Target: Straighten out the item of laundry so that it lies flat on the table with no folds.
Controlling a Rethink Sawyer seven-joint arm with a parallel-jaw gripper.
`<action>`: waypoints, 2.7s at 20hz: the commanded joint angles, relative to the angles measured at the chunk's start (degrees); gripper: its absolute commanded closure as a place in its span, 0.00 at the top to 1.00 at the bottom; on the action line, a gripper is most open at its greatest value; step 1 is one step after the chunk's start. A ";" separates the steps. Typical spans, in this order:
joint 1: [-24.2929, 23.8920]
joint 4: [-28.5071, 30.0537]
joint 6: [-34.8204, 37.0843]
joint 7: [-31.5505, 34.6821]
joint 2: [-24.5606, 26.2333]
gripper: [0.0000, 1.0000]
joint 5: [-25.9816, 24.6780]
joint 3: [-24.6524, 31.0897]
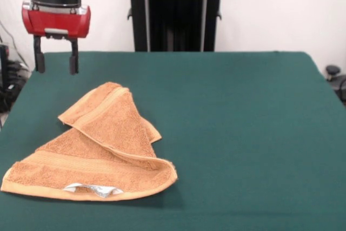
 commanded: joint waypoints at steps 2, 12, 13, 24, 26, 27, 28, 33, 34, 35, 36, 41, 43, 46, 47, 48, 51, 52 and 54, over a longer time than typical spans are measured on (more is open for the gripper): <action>3.86 4.06 -6.49 14.81 5.11 1.00 4.19 -4.21; 7.63 5.14 -10.34 15.67 5.44 1.00 7.29 -9.00; 8.33 5.21 -10.76 16.08 5.40 1.00 7.69 -9.82; 12.07 4.89 -11.99 13.27 6.02 1.00 11.61 -13.08; 13.03 4.91 -12.31 13.78 6.16 1.00 12.25 -13.74; 14.11 4.89 -12.80 14.62 6.28 1.00 12.71 -14.53; 15.19 4.86 -13.30 15.46 6.40 1.00 13.16 -15.31; 15.95 5.46 -16.28 15.53 7.40 1.00 14.75 -15.88; 15.62 5.84 -16.83 15.20 7.53 1.00 15.00 -15.57; 15.80 5.92 -17.11 15.16 7.64 1.00 15.32 -15.74; 15.97 6.04 -17.47 15.21 7.78 1.00 15.70 -15.79; 19.37 4.97 -17.60 16.52 8.46 1.00 18.36 -18.46; 20.30 4.47 -16.51 16.01 8.40 1.00 19.52 -19.25; 21.45 4.21 -15.85 15.83 8.48 1.00 21.33 -19.86; 21.78 4.18 -16.19 15.84 8.63 1.00 21.78 -20.02; 22.53 3.96 -16.75 16.17 9.04 1.00 22.44 -20.22; 25.08 3.62 -19.11 17.66 10.27 1.00 24.38 -22.02; 25.70 3.52 -19.53 17.83 10.58 1.00 25.05 -22.51; 27.05 3.20 -19.89 17.93 11.01 1.00 26.33 -23.49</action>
